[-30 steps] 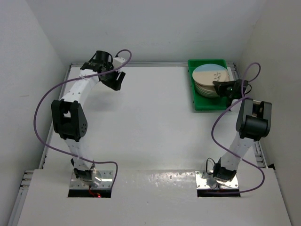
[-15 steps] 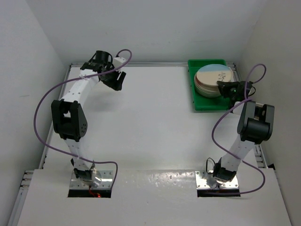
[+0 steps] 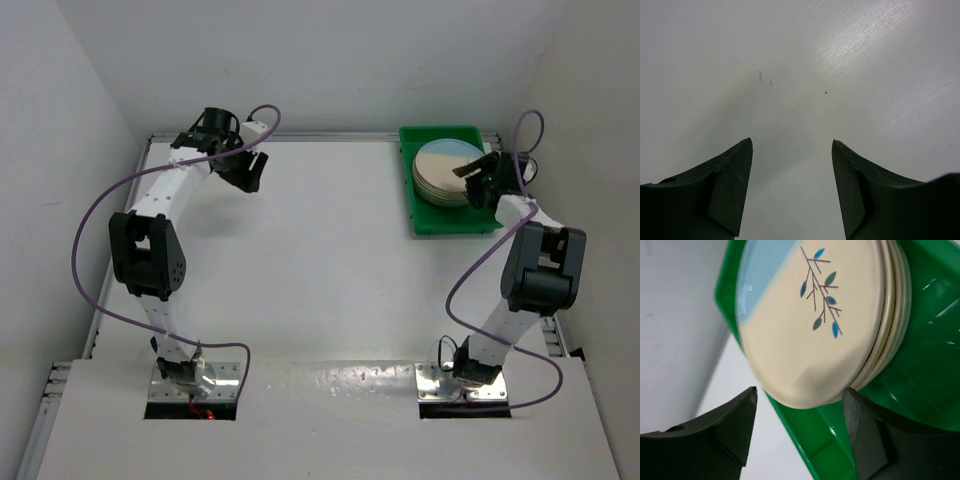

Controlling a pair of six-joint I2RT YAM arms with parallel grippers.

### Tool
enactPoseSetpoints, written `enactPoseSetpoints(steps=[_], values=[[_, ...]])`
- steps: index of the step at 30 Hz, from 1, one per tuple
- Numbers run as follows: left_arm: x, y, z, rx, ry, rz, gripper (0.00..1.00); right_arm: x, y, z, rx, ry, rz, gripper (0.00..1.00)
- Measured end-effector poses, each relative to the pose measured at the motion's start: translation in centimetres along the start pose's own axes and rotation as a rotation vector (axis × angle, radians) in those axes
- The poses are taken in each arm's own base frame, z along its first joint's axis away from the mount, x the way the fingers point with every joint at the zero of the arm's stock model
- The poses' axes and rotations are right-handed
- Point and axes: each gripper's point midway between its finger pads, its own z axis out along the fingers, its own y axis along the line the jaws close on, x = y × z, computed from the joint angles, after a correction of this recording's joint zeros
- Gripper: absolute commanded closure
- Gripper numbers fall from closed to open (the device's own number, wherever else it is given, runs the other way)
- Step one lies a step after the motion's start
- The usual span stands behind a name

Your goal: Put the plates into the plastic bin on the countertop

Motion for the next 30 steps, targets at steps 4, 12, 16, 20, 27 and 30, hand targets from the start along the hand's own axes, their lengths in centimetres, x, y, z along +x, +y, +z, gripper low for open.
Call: enactPoseSetpoints(steps=[4,12,16,20,27,30], values=[[0.0,0.0,0.0,0.0,0.0,0.0,0.33,-1.0,0.0,-1.4,0.172,-0.057,-0.181,0.21],[0.1,0.0,-0.4,-0.009,-0.001,0.006,0.33,0.8,-0.4,-9.2,0.308,-0.175,-0.499,0.0],[1.7,-0.7,-1.0,-0.029,0.032,0.011,0.33,5.4,-2.7,-15.0,0.185,-0.141,-0.621,0.0],[3.9,-2.7,-1.1,-0.01,0.074,0.018,0.33,8.9,-5.6,-17.8,0.16,-0.034,-0.624,0.0],[12.0,-8.0,-1.0,0.043,0.2,0.061,0.34,16.1,-11.3,-21.4,0.124,0.172,-0.544,0.0],[17.5,-9.4,-1.8,0.023,0.268,0.102,0.34,18.5,-14.0,-22.1,0.125,0.224,-0.5,0.0]])
